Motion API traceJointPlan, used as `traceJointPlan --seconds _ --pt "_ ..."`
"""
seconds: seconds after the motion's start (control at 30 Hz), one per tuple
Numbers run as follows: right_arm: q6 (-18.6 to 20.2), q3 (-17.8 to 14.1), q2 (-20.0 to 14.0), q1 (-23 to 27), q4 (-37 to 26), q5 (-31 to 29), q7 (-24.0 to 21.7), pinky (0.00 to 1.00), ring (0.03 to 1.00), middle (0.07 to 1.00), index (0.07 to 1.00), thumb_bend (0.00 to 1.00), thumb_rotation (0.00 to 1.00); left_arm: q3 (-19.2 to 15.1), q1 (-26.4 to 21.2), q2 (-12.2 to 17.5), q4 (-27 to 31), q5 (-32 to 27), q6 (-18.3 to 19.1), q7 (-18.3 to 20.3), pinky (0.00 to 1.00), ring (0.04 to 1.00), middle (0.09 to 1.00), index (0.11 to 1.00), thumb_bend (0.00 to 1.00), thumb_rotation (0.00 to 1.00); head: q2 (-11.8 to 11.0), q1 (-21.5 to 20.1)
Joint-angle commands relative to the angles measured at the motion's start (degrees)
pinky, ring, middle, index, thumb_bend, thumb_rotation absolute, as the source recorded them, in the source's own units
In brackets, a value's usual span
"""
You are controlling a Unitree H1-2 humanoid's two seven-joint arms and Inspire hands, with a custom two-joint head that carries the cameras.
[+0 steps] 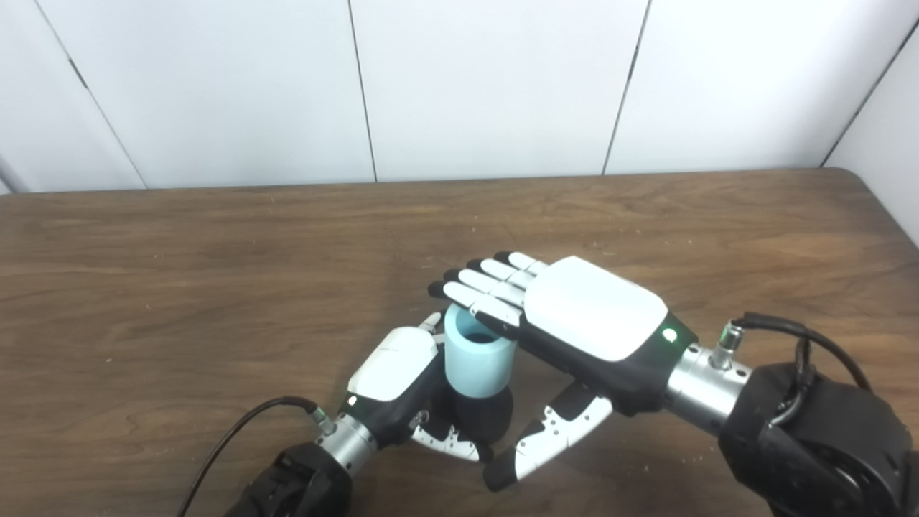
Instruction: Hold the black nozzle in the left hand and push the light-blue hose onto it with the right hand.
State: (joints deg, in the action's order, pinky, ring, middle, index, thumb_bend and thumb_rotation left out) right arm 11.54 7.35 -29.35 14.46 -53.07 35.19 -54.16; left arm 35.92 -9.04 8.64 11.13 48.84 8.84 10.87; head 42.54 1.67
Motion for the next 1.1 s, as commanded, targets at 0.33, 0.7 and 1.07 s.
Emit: traceJointPlan --seconds 0.33,0.7,1.07 --pt "-0.79 -0.82 -2.33 0.74 -1.31 -0.58 -0.03 1.0 1.0 1.0 1.0 0.71 0.98 0.61 2.18 1.77 -3.86 0.27 1.35 4.88 1.0 0.687 0.488 0.495 0.52 0.0 0.09 0.31" --pt "-2.27 -2.15 -2.5 0.1 -1.36 -0.73 -0.11 1.0 1.0 1.0 1.0 0.71 0.99 0.68 1.96 1.65 -4.74 0.04 1.37 4.62 1.0 0.686 0.487 0.494 0.52 0.0 0.12 -0.06" --pt "-4.6 -1.85 0.54 -2.99 -1.35 2.06 0.97 1.0 1.0 1.0 1.0 0.71 1.0 0.49 1.86 2.07 -4.27 0.06 1.63 5.52 1.0 0.685 0.486 0.494 0.52 0.0 0.08 0.01"
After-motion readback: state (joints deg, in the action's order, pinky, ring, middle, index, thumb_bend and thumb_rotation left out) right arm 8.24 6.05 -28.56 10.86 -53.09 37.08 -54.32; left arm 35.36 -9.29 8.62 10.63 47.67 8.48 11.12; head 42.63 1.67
